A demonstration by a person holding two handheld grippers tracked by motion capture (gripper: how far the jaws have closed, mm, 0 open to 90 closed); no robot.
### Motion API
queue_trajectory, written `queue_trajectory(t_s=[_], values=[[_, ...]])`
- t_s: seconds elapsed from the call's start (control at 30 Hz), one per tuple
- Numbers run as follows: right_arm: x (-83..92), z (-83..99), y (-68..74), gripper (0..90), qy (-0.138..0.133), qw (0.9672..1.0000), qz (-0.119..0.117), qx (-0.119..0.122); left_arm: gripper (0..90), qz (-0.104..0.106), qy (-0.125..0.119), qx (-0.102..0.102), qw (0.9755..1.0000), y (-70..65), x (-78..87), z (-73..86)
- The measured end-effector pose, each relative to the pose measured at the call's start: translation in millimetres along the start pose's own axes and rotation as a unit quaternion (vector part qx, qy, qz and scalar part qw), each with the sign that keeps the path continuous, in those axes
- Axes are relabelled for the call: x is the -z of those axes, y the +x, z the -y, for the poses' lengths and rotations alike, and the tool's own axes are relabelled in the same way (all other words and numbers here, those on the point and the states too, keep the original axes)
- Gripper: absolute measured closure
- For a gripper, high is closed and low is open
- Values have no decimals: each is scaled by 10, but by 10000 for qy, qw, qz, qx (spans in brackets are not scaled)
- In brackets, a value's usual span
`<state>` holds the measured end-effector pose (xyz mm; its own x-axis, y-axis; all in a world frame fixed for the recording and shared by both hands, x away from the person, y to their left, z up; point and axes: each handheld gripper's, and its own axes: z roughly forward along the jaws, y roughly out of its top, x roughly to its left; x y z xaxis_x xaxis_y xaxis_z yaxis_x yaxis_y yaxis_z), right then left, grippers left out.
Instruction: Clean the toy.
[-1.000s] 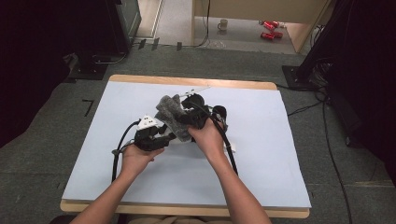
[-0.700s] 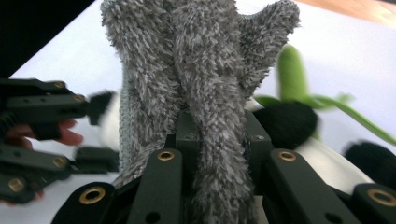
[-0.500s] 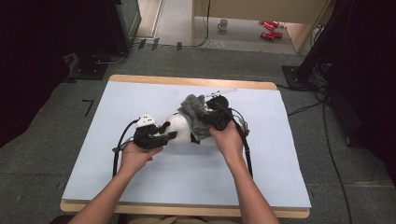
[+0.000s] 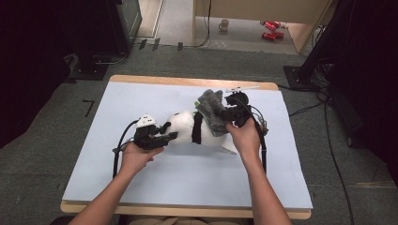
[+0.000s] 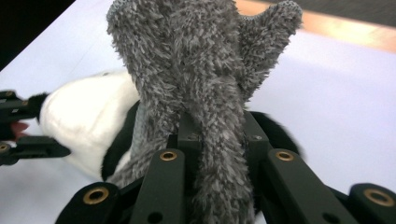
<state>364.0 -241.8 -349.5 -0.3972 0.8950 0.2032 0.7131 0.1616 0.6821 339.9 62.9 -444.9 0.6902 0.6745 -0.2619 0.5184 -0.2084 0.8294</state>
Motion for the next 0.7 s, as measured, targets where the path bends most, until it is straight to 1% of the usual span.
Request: queue_trajectory(t_s=[0.07, 0.1, 0.2, 0.27, 0.3, 0.4, 0.43, 0.47, 0.53, 0.63, 0.7], values=[[29, -16, -15, 761, -9, 10000, 25, -13, 547, -4, -1, 0, 10000, -1, 0, 0], [84, -53, -35, 761, -43, 10000, 46, -45, 547, -39, 1, 11, 10000, -13, 0, 0], [153, -114, -24, 760, -124, 9999, 25, -60, 546, -62, 15, 1, 10000, -20, 3, 3], [172, -149, -1, 759, -172, 9998, -63, -52, 545, -86, 38, -37, 9999, -35, 7, 8], [175, -166, 24, 759, -191, 9997, -129, -86, 544, -90, 38, -47, 9999, -39, 7, 8], [149, -229, 145, 758, -219, 9993, -287, 1, 542, -103, 27, -42, 9999, -47, 7, 11], [149, -229, 145, 758, -219, 9993, -287, 1, 542, -105, 24, -52, 9999, -50, 8, 13], [92, -284, 257, 757, -204, 9991, -374, 83, 542, -114, 29, -60, 9999, -58, 10, 13], [19, -331, 346, 756, -160, 9987, -448, 181, 541, -122, 21, -77, 9999, -63, 10, 13], [-155, -403, 538, 755, 11, 9976, -618, 318, 539, -121, 6, -63, 9999, -66, 10, 15], [-257, -429, 648, 755, 108, 9969, -680, 393, 538, -121, 0, -55, 9999, -66, 10, 16]])
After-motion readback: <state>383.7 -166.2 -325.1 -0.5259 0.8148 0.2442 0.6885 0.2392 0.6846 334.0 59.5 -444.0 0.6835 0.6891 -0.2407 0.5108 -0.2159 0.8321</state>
